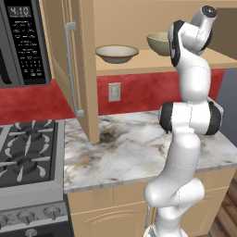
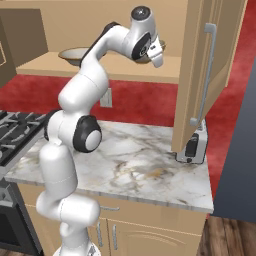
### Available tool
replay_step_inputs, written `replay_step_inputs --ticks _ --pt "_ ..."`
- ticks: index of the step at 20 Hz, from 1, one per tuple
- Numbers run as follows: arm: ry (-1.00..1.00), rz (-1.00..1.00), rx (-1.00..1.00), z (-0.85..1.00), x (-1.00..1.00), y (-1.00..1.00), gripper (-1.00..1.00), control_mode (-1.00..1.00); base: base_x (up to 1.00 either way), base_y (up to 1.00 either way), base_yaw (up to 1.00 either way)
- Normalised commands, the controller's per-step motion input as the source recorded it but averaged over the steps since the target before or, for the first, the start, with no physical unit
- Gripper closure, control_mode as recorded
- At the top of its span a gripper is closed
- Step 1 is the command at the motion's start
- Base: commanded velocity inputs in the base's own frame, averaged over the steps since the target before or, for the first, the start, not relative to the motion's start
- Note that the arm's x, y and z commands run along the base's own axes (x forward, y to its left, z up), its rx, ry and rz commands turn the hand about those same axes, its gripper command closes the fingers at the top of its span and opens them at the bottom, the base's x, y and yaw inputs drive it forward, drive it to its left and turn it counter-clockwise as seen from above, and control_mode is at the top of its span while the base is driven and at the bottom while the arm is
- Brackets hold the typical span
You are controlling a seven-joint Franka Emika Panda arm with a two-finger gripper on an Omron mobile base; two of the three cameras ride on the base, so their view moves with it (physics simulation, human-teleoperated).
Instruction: Open the cabinet. Pick the bowls from the counter and place them in the cabinet. Then close the cabinet.
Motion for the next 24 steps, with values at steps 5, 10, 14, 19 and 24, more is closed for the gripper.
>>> replay_step_inputs --ticks 5,10,14,19,24 --pt "0.0 0.0 0.0 0.0 -0.01 0.0 -1.0 -1.0 0.0 0.0 0.0" --pt "-0.02 0.0 0.0 0.01 -0.39 0.0 -1.0 -1.0 0.0 0.0 0.0" --pt "-0.07 0.0 0.0 0.0 -0.74 -0.04 -1.0 -1.0 0.0 0.0 0.0" --pt "-0.12 0.07 0.0 0.0 -0.98 0.0 -1.0 -1.0 0.0 0.0 0.0" --pt "-0.12 0.17 -0.03 0.0 -1.0 0.01 -1.0 -1.0 0.0 0.0 0.0"
